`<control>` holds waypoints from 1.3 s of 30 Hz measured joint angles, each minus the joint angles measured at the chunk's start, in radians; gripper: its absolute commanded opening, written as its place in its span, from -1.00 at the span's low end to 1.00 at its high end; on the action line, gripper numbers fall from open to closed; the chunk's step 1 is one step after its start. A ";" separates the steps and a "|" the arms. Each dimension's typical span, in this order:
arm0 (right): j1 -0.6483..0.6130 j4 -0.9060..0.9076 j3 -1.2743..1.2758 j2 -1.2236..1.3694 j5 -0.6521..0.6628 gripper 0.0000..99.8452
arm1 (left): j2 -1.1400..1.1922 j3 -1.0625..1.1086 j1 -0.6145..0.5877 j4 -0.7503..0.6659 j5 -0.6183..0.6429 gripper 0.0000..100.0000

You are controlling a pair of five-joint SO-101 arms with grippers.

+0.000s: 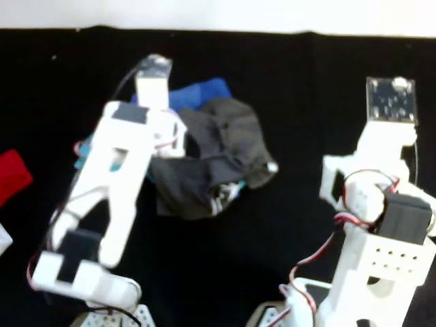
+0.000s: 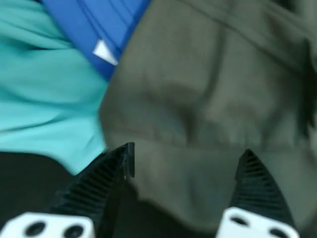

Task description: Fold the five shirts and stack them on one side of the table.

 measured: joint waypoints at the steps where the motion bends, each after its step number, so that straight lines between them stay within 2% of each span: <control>1: -0.002 0.008 0.000 0.000 0.000 -0.33 | 0.060 -0.015 -0.002 -0.006 0.006 -0.33; 3: -0.002 0.025 0.000 0.000 0.000 -0.33 | 0.172 -0.069 -0.006 -0.008 0.011 -0.36; 5: -0.002 0.031 0.000 0.000 0.000 -0.33 | 0.276 -0.149 -0.006 0.028 0.009 -0.47; 9: -0.002 0.031 0.000 0.000 0.000 -0.33 | 0.448 -0.365 -0.006 0.204 -0.055 -1.00; 11: -0.002 0.031 0.000 0.000 0.000 -0.33 | 0.523 -0.474 -0.015 0.307 -0.061 -0.95; 14: 0.000 0.031 0.000 0.000 0.000 -0.33 | 0.603 -0.620 -0.072 0.445 -0.061 -0.98; 20: -0.002 0.031 0.000 0.000 0.000 -0.33 | 0.626 -0.875 -0.334 0.643 -0.063 -0.98; 27: -0.002 0.031 0.000 0.000 -0.003 -0.33 | 0.376 -0.941 -0.660 0.672 -0.071 -0.98; 32: -0.002 0.031 0.000 0.000 -0.003 -0.33 | 0.166 -0.945 -0.879 0.674 -0.164 -0.98; 39: -0.002 0.031 0.000 0.000 -0.003 -0.33 | 0.058 -0.945 -1.152 0.482 -0.242 -0.98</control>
